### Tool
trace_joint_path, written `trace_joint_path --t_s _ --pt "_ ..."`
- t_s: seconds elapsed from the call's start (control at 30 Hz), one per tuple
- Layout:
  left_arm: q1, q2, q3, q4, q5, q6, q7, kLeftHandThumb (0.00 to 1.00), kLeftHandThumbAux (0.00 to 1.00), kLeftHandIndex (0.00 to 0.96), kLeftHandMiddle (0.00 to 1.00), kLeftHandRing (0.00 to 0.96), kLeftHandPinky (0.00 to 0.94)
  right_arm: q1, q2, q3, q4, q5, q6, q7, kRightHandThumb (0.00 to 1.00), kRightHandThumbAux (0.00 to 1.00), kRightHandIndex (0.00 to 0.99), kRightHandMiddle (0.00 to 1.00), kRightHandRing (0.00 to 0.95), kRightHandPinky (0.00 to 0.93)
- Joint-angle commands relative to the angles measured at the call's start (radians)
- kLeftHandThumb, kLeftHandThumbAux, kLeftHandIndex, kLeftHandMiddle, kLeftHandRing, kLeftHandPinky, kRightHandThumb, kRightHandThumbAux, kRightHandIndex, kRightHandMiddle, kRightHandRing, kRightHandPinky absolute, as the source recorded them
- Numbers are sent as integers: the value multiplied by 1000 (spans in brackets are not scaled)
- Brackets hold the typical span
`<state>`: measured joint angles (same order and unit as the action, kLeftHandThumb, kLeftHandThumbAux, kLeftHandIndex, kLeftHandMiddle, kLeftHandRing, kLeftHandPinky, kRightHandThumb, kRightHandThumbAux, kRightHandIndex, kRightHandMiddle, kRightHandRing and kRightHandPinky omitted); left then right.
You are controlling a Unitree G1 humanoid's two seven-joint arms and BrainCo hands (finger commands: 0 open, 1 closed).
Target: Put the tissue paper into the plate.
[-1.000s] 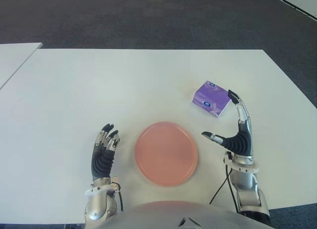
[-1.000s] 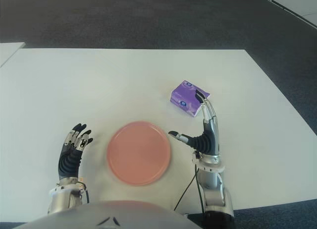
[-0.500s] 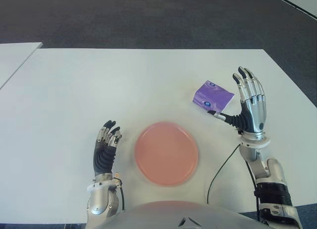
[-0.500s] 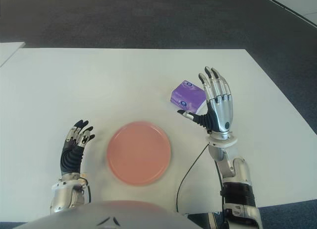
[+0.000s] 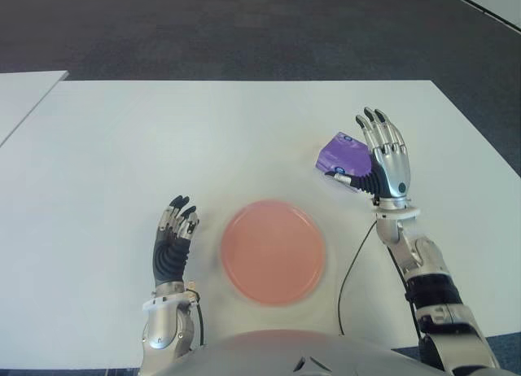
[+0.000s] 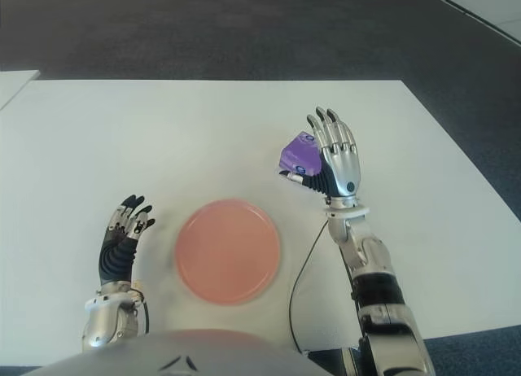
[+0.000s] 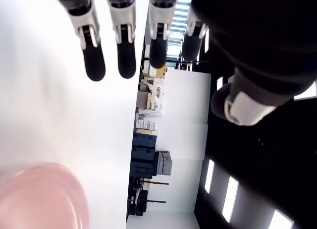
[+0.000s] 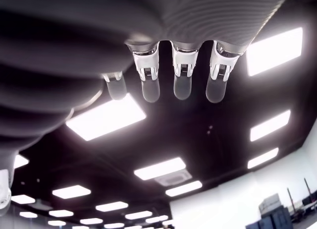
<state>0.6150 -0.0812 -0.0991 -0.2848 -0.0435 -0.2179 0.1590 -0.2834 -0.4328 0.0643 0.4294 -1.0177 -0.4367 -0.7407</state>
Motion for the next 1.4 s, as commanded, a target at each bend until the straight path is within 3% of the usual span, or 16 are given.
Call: trace_joint_path --t_s 0.03,0.33,0.73,1.07,1.4 --pt "7 -1 5 1 -5 18 -18 186 560 150 152 202 254 -46 -18 43 84 31 16 -19 393 487 50 66 62 85" --pt "18 0 12 -7 -1 11 -25 187 542 157 145 184 229 -127 -18 109 225 55 82 -38 325 483 50 67 61 85" --pt "25 -2 14 -14 -14 11 -37 210 531 164 143 172 222 -177 -3 179 310 83 125 -88 240 482 51 73 64 103" --pt "27 -4 18 -18 -13 17 -40 217 538 186 157 176 219 -227 3 232 407 100 134 -142 235 475 57 85 75 119" --pt "33 -5 19 -28 -15 18 -40 224 544 216 161 174 225 -255 -1 267 469 127 134 -128 239 484 47 67 57 78"
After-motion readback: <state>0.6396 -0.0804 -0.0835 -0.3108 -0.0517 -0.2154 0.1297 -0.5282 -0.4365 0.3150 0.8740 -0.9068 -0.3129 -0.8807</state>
